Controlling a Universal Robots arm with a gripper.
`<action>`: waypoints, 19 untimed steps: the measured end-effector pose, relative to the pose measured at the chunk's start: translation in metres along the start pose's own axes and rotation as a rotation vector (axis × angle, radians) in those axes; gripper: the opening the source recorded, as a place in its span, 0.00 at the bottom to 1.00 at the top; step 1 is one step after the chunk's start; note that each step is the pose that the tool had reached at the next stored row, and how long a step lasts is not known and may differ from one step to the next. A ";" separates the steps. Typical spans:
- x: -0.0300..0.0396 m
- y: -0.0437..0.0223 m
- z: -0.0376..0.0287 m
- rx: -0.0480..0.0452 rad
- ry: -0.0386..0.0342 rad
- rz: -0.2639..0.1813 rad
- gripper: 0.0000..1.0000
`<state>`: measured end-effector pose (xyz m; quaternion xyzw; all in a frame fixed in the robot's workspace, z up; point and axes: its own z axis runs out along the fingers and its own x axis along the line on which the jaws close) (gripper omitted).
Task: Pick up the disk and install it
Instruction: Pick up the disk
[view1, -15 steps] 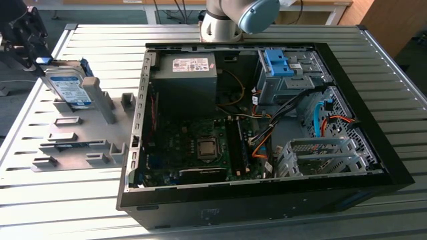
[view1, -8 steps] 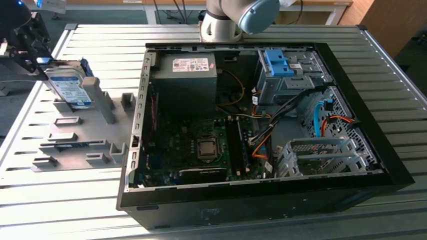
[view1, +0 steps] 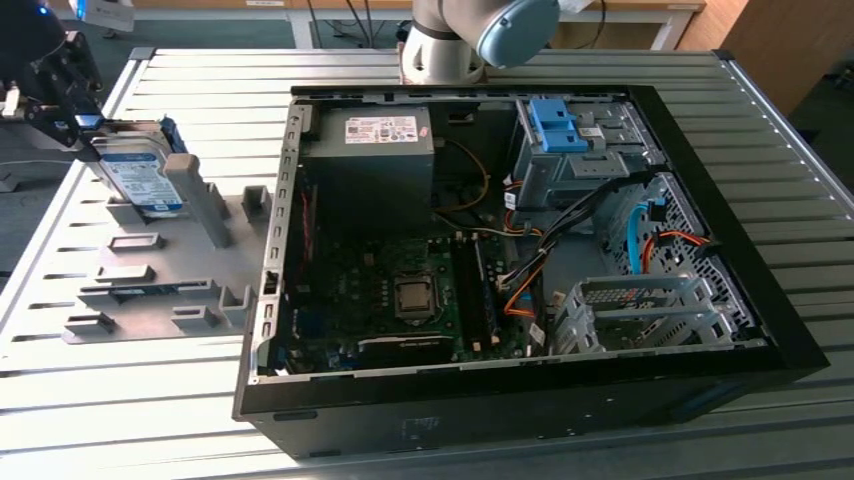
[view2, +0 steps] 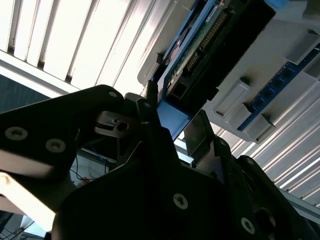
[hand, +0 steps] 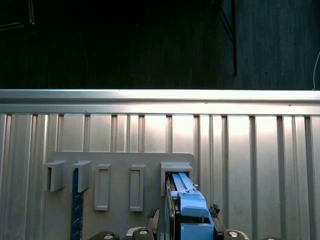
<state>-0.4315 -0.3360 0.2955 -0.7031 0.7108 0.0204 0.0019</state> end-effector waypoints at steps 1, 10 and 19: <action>0.0000 0.0000 0.0000 0.0000 0.0000 0.000 0.48; 0.0001 -0.0001 0.0029 -0.0002 0.0001 0.000 0.47; 0.0001 -0.0001 0.0031 -0.0001 0.0000 0.000 0.40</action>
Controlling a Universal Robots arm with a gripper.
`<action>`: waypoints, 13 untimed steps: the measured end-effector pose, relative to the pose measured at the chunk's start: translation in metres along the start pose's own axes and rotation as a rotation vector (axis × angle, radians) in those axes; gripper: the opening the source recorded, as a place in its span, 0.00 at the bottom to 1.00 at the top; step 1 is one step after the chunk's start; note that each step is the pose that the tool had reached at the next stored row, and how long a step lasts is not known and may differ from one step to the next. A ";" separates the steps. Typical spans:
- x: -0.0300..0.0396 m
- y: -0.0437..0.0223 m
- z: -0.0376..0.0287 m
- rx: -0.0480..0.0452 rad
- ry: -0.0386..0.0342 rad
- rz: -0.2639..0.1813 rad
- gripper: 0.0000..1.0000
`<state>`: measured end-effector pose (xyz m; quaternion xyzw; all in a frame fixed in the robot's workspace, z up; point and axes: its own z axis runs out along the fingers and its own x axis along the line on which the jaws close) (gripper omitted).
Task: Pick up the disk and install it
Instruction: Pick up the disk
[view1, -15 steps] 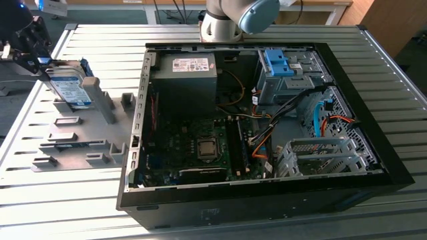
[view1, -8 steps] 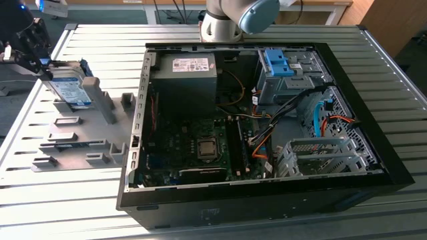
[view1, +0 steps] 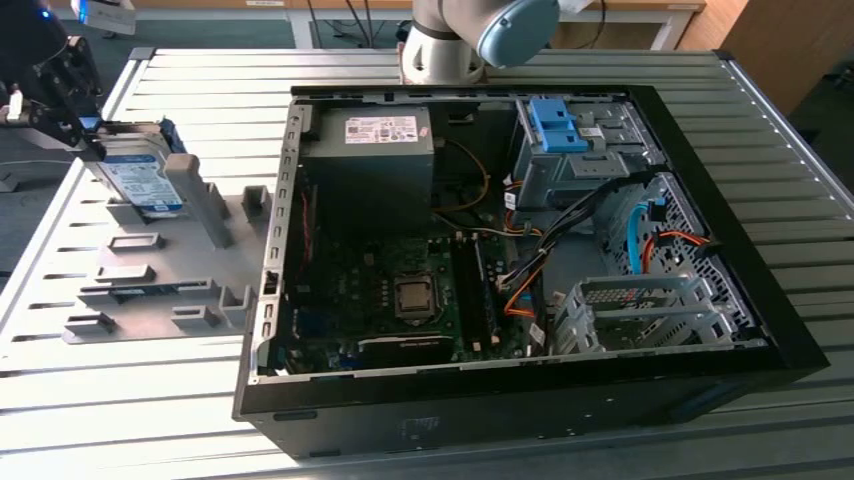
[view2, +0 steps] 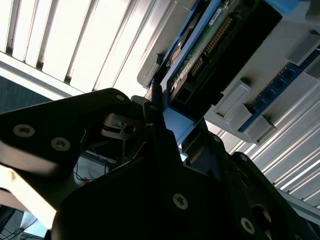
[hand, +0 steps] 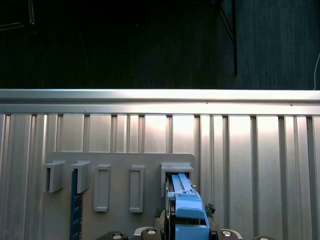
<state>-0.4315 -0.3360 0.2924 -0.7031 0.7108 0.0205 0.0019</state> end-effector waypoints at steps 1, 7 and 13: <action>0.0000 0.0000 0.0000 0.0000 0.0000 0.000 0.40; -0.0001 0.0000 0.0001 0.0001 0.0000 0.000 0.47; -0.0021 0.0000 0.0012 0.0001 0.0000 0.000 0.47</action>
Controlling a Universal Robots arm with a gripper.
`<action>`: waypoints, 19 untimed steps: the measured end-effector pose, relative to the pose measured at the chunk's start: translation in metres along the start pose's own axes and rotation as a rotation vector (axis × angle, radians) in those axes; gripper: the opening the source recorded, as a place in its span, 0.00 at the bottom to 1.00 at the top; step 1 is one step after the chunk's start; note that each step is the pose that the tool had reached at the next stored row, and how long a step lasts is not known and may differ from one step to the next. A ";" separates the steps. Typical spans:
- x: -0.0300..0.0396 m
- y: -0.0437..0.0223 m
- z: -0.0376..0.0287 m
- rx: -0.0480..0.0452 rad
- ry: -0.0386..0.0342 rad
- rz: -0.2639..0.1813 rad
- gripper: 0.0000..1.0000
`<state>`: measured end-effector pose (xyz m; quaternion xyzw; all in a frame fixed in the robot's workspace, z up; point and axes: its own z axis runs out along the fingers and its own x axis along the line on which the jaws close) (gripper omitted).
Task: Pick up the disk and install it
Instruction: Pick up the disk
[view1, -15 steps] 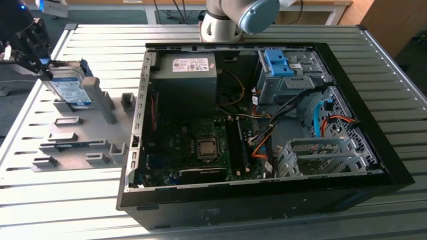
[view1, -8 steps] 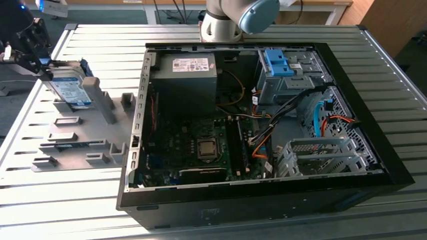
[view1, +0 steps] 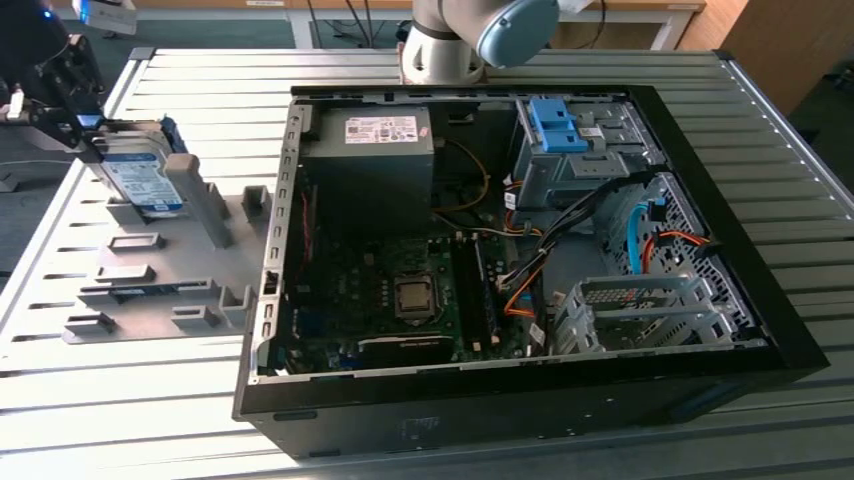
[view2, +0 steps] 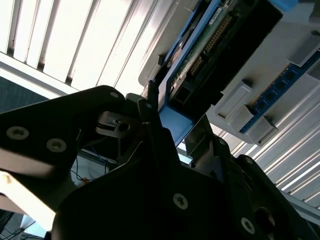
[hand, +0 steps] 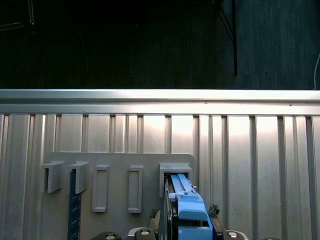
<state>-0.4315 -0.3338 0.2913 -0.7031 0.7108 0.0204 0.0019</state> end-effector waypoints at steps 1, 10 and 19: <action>0.0000 0.0000 0.0002 -0.0002 0.0001 0.000 0.47; -0.0002 0.0000 0.0015 -0.0002 0.0002 0.000 0.38; -0.0002 0.0000 0.0016 -0.0001 0.0001 0.000 0.37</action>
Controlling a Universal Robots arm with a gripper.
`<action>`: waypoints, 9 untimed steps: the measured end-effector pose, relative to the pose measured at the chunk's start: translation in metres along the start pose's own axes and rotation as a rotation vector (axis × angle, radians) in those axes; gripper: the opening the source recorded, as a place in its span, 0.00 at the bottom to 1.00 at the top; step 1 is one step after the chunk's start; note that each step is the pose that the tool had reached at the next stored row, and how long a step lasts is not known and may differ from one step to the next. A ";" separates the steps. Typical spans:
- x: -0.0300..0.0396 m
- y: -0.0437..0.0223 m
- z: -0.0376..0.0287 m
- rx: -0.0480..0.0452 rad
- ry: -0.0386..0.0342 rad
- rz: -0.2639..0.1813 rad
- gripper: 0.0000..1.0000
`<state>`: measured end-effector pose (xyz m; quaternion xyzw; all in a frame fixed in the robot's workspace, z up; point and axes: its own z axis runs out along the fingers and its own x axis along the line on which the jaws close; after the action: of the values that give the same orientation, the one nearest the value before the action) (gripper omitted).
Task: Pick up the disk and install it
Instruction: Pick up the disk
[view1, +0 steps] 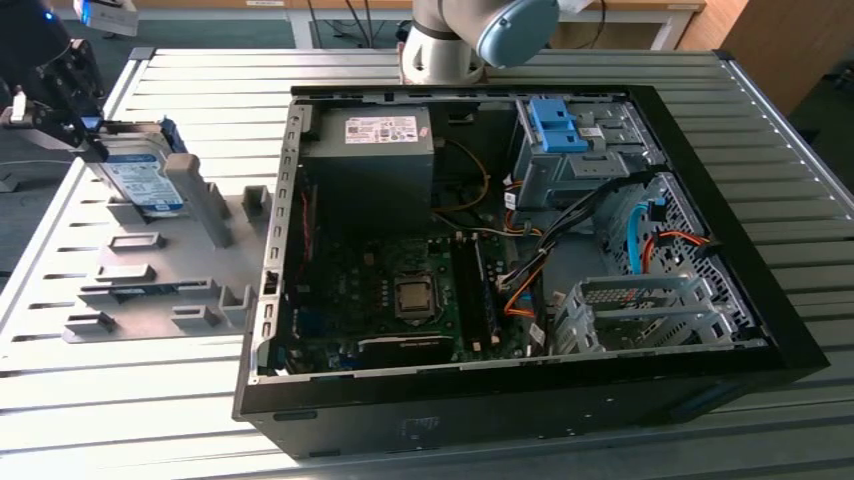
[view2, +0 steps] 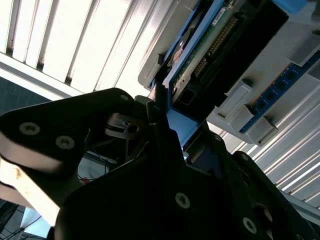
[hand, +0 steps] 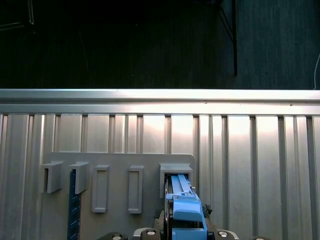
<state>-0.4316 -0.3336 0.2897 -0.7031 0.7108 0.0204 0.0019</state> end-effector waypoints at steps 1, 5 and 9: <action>0.0000 0.0000 0.0000 0.0000 0.0000 0.000 0.37; 0.0000 0.0000 0.0000 0.0000 0.0000 0.000 0.37; 0.0008 0.0001 0.0002 -0.0004 0.0004 -0.021 0.37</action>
<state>-0.4317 -0.3344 0.2895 -0.7107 0.7032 0.0204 0.0018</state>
